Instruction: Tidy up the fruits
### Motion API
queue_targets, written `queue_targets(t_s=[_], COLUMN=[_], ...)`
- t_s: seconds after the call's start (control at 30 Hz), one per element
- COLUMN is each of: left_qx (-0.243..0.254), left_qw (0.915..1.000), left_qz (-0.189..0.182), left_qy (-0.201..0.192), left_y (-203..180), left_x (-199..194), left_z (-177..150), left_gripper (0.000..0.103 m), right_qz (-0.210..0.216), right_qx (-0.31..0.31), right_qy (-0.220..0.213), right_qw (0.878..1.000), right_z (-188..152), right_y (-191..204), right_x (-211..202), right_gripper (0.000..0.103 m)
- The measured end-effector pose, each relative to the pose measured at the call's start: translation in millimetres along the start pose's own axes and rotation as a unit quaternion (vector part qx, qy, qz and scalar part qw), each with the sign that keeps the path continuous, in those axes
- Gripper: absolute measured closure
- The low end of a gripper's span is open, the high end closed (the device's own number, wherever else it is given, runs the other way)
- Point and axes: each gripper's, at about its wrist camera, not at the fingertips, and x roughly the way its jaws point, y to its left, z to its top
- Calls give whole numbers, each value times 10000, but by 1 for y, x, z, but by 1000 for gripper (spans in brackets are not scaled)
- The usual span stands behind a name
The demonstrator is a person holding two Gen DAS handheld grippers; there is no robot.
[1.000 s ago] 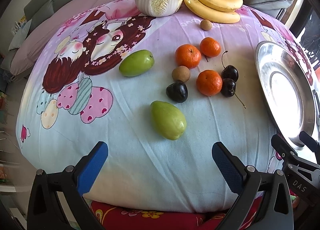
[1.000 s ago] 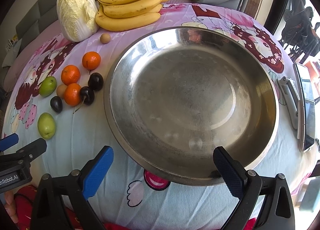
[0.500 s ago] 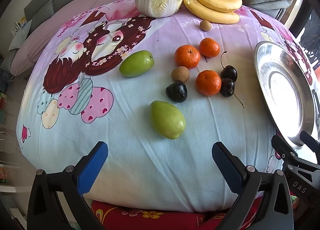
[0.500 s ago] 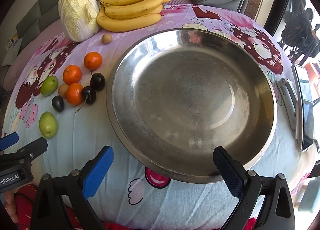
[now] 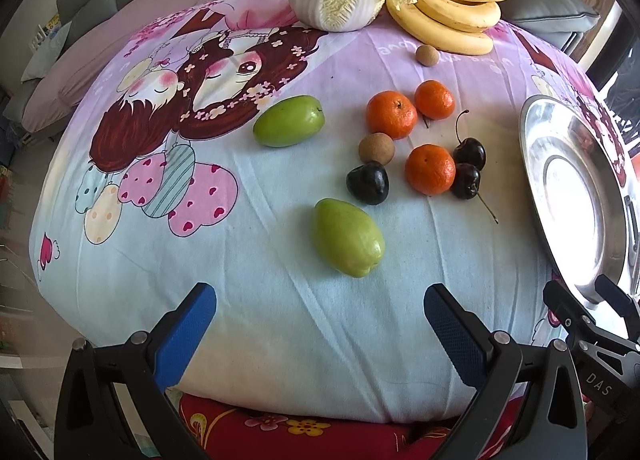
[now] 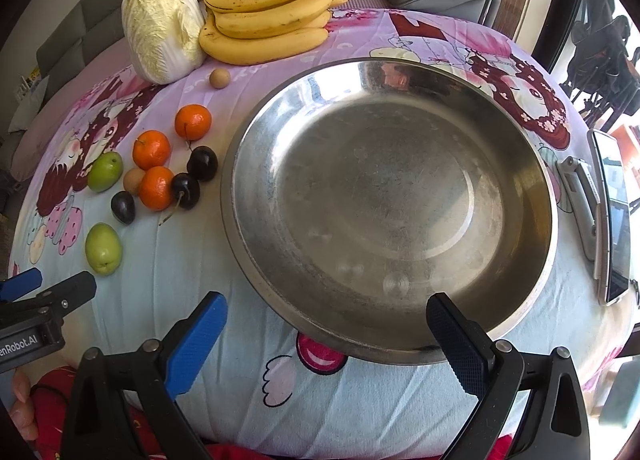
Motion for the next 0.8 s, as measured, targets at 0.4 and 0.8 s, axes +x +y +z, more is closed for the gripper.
queue_targets(t_s=[0.4,0.8], left_qx=[-214,-375], left_qw=[9976,9967], left_qz=[-656,-706], left_qy=[-77,124], left_y=[13,18], left_x=[1,7], left_z=[21,33], left_gripper=[0,2], right_qz=[481,981], right_qx=[-264,-595], right_qy=[-96,-52], right_qw=[9984,9934], right_z=[25,66], right_y=[19,53], right_x=[-9,-13], right_gripper=[1,1])
